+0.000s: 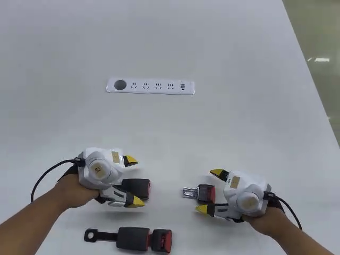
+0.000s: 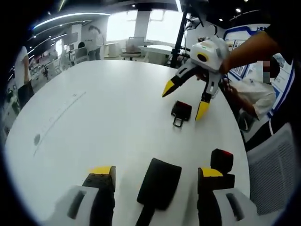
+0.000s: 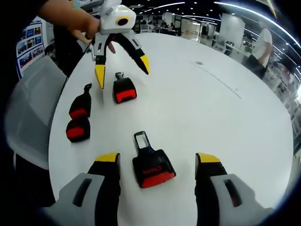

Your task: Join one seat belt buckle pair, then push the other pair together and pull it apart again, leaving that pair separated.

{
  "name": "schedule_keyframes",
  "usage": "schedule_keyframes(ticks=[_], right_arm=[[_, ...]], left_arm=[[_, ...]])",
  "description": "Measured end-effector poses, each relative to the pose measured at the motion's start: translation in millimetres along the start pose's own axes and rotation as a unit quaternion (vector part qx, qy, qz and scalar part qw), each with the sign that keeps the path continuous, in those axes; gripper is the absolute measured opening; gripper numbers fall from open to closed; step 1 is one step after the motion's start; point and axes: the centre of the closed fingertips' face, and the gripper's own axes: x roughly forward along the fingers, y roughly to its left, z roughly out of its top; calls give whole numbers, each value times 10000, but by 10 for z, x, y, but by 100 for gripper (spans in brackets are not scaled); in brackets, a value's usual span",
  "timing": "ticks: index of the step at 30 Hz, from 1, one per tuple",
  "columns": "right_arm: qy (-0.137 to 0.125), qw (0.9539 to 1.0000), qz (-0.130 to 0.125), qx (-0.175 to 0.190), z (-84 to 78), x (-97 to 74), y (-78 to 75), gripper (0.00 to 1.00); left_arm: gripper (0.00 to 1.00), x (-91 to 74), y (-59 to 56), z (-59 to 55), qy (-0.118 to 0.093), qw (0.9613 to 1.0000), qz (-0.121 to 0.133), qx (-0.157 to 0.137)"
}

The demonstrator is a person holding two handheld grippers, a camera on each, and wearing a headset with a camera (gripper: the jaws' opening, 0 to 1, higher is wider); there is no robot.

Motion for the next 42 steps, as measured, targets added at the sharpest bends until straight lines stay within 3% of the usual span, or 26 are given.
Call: schedule_keyframes(ticks=[1, 5, 8, 12, 13, 14, 18, 21, 27, 28, 29, 34, 36, 39, 42], right_arm=[[-60, 9999, -109, 73, 94, -78, 20, 64], [-317, 9975, -469, 431, 163, -103, 13, 66], [-571, 9924, -776, 762, 204, -135, -11, 69], [-742, 9863, -1096, 987, 309, -241, 4, 70], [-766, 9855, -1130, 1010, 328, -255, 3, 71], [-833, 9831, -1223, 1076, 358, -287, 4, 72], [-945, 9792, -1374, 1158, 414, -361, 6, 76], [-1054, 9755, -1488, 1232, 494, -462, 27, 78], [-1260, 9700, -1673, 1231, 621, -618, 71, 82], [-1312, 9684, -1723, 1241, 656, -657, 81, 83], [-1352, 9674, -1738, 1253, 681, -683, 94, 84], [-1495, 9638, -1826, 1241, 743, -737, 165, 86], [-1538, 9622, -1860, 1261, 761, -759, 180, 87], [-1643, 9594, -1915, 1260, 829, -851, 256, 89], [-1711, 9565, -1977, 1293, 836, -912, 261, 90]], left_arm=[[75, -19, 4, 5, -25, 10000, 48, -29], [86, -133, -5, 93, -228, 9985, 331, -374], [89, -221, 67, 101, -589, 9941, 548, -723], [93, -421, 43, 243, -855, 9882, 798, -984], [95, -438, 41, 247, -872, 9876, 821, -1012], [96, -431, 61, 170, -910, 9862, 868, -1077], [99, -610, 41, 222, -1077, 9818, 1040, -1170], [100, -676, 49, 158, -1168, 9788, 1134, -1241], [100, -1055, 15, 248, -1515, 9650, 1496, -1534], [100, -1077, 27, 150, -1562, 9623, 1557, -1589], [100, -1124, 22, 139, -1576, 9611, 1604, -1604], [100, -1447, -90, 243, -1822, 9512, 1861, -1652], [100, -1501, -100, 187, -1895, 9475, 1942, -1691], [100, -1613, -139, 187, -2063, 9397, 2090, -1755], [100, -1684, -192, 186, -2155, 9343, 2182, -1820]])
